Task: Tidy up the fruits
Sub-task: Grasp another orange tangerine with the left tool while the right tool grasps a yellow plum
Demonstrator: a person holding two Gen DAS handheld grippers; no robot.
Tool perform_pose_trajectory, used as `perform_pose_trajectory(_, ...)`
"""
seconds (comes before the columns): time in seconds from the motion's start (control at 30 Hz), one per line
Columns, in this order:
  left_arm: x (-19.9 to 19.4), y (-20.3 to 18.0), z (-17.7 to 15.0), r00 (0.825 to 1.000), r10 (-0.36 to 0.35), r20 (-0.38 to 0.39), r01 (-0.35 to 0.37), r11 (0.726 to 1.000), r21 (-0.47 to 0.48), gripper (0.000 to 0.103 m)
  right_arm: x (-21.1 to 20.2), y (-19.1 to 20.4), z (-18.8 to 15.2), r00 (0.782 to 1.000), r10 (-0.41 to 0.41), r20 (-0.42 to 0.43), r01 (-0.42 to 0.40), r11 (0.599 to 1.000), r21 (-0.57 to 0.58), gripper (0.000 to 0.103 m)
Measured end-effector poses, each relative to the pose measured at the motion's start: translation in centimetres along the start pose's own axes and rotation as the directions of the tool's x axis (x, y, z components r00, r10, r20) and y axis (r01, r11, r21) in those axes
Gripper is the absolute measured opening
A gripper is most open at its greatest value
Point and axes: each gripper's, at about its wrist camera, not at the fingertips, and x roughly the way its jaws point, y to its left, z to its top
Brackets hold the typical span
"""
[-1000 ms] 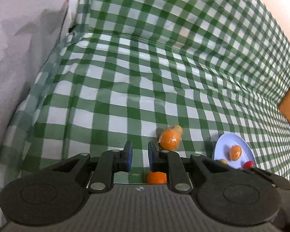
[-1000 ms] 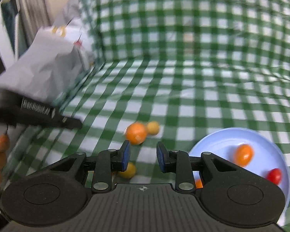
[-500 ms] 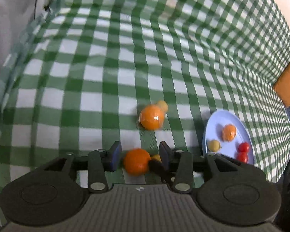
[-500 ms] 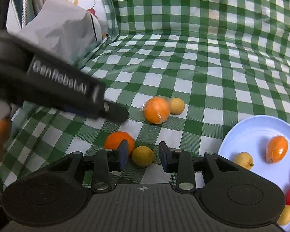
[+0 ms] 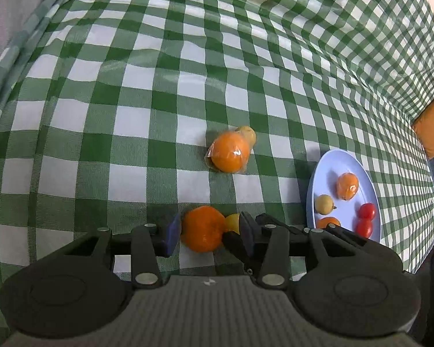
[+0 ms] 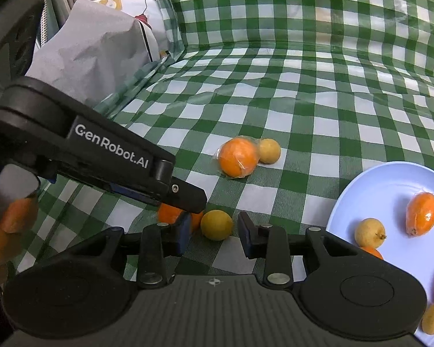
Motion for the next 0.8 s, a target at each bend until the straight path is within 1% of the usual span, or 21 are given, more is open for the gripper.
perform_pose_trajectory(0.2, -0.1, -0.2, -0.4, 1.000, 0.014, -0.001, -0.014, 1.000, 0.001, 0.048, 0.1, 0.1, -0.1, 1.000, 0.004, -0.002, -0.004, 1.000, -0.008, 0.036)
perform_pose_trajectory(0.27, -0.1, -0.2, -0.4, 1.000, 0.019, 0.001, -0.019, 1.000, 0.000, 0.045, 0.0, 0.2, 0.0, 1.000, 0.008, 0.000, -0.008, 1.000, -0.014, 0.036)
perform_pose_trajectory(0.33, -0.2, -0.2, -0.3, 0.999, 0.033, 0.008, -0.033, 0.999, 0.001, 0.036, -0.1, 0.3, 0.0, 1.000, 0.015, -0.005, -0.015, 1.000, -0.024, 0.036)
perform_pose_trajectory(0.43, -0.4, 0.1, -0.4, 0.999, 0.031, 0.015, -0.031, 0.999, -0.008, 0.034, -0.2, 0.5, 0.0, 1.000, 0.017, 0.000, -0.017, 0.999, -0.034, 0.037)
perform_pose_trajectory(0.47, -0.6, 0.0, -0.5, 0.998, 0.053, 0.031, -0.053, 0.999, -0.001, 0.034, -0.3, 0.4, 0.0, 1.000, 0.015, 0.003, -0.015, 0.999, -0.031, 0.036)
perform_pose_trajectory(0.53, -1.2, -0.3, -0.5, 0.990, 0.116, 0.079, -0.118, 0.993, 0.027, 0.034, -0.2, 0.2, 0.0, 1.000, 0.006, 0.004, -0.006, 1.000, -0.024, 0.037)
perform_pose_trajectory(0.6, -1.6, -0.2, -0.4, 0.984, 0.144, 0.107, -0.148, 0.988, 0.033, 0.034, 0.1, 0.2, 0.0, 1.000, -0.010, -0.001, 0.010, 1.000, -0.024, 0.038)
perform_pose_trajectory(0.67, -1.5, 0.0, -0.4, 0.983, 0.157, 0.099, -0.160, 0.987, 0.028, 0.035, 0.5, 0.2, 0.0, 1.000, -0.021, -0.013, 0.020, 0.999, -0.030, 0.038)
perform_pose_trajectory(0.73, -1.1, 0.1, -0.4, 0.985, 0.153, 0.080, -0.156, 0.987, 0.031, 0.037, 0.8, 0.4, -0.1, 0.999, -0.034, -0.021, 0.033, 0.998, -0.044, 0.038)
perform_pose_trajectory(0.8, -0.9, 0.0, -0.4, 0.984, 0.157, 0.081, -0.161, 0.986, 0.042, 0.037, 1.0, 0.5, -0.2, 0.999, -0.043, -0.026, 0.042, 0.998, -0.056, 0.037)
